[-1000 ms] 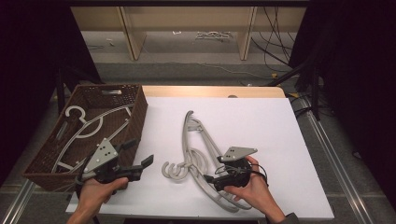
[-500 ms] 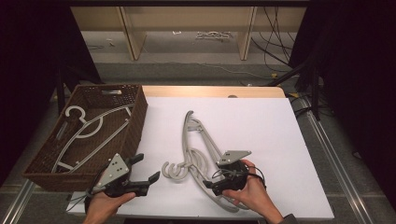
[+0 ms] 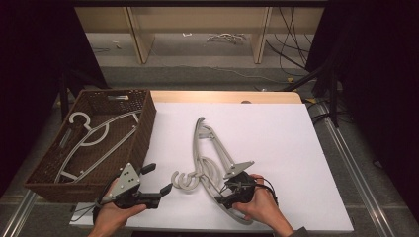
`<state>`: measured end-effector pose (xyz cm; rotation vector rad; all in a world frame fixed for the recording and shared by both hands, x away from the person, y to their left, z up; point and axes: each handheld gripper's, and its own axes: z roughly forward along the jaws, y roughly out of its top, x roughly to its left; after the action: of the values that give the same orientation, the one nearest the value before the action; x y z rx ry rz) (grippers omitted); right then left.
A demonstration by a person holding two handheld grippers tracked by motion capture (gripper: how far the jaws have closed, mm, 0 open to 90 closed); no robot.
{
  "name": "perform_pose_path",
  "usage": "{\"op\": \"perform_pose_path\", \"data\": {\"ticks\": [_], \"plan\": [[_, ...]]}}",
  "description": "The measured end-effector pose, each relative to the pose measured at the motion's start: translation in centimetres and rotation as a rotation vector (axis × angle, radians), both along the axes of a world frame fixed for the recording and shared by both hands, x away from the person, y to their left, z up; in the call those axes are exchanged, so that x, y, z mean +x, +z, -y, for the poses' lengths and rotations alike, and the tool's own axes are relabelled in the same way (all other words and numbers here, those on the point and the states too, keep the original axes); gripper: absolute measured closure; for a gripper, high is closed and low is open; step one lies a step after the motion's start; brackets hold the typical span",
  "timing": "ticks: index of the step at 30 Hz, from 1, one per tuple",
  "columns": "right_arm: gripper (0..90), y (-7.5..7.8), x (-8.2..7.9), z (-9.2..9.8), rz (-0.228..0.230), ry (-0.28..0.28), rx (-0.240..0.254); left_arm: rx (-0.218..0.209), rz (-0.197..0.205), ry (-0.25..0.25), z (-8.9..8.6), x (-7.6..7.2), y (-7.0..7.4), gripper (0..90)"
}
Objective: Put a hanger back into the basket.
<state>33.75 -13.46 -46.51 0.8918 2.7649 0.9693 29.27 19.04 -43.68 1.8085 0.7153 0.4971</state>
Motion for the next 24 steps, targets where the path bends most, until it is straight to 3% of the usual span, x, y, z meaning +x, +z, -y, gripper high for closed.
{"op": "perform_pose_path", "data": {"ticks": [3,8,15,24], "plan": [[42.9,-0.2,0.3,-0.3,-0.014,0.013,-0.007,0.005,-0.003,-0.004,0.0,0.0,-0.1,17.2],[53.7,-0.3,0.8,-0.8,-0.059,0.003,0.023,0.006,-0.011,-0.002,0.0,0.0,-0.2,17.4],[60.0,-0.5,1.3,-1.1,-0.090,-0.002,0.013,0.000,-0.020,-0.003,0.2,0.0,-0.3,17.6],[66.6,-0.7,1.9,-1.9,-0.078,-0.004,-0.065,0.007,-0.016,-0.013,0.2,0.3,-0.4,17.9]]}}
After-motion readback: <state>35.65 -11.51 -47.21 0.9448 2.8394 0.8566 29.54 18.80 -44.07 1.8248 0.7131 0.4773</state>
